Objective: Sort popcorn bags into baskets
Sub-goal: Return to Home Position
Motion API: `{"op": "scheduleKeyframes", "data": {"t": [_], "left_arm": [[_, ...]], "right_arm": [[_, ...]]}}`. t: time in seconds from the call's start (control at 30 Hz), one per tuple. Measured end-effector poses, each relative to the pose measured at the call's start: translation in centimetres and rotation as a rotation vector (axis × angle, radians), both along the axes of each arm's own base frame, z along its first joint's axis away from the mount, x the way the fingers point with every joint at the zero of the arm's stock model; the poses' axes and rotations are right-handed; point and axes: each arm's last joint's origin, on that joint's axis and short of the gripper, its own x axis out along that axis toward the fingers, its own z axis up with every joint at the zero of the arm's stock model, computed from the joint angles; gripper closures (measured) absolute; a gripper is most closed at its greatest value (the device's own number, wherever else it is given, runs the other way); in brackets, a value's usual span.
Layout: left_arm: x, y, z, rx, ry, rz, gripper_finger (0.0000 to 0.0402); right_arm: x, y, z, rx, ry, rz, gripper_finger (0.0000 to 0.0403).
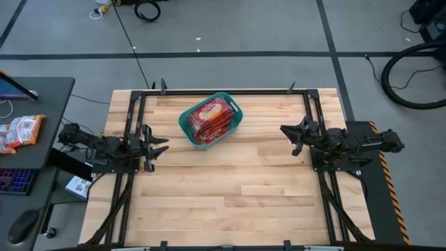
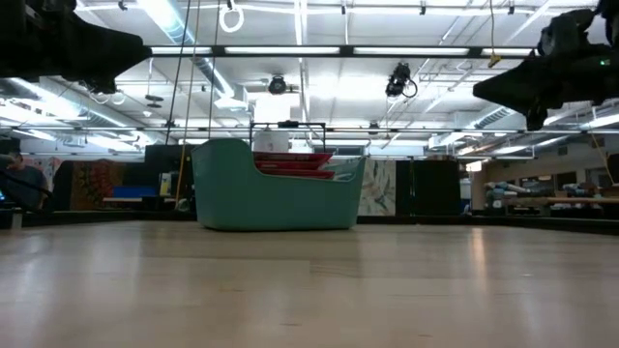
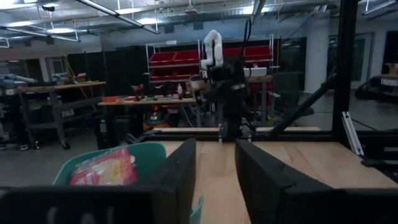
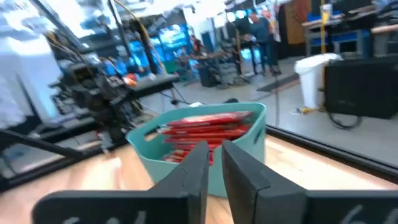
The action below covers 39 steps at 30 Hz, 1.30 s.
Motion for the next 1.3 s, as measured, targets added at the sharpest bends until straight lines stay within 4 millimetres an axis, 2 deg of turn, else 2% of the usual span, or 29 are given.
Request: {"op": "scheduleKeyframes", "data": {"t": [0.2, 0.37, 1.3], "left_arm": [[-0.03, -0.06, 0.2, 0.037, -0.014, -0.019, 0.0343], [0.02, -0.08, 0.15, 0.064, -0.003, -0.016, 0.0369], [0.02, -0.09, 0.12, 0.051, -0.006, -0.019, 0.0365]], "right_arm": [[-0.04, -0.15, -0.91, 0.124, -0.037, -0.048, 0.0377], [0.08, -0.13, -1.07, 0.161, -0.039, -0.042, 0.0382], [0.11, -0.08, -1.03, 0.162, -0.042, -0.021, 0.0383]]}}
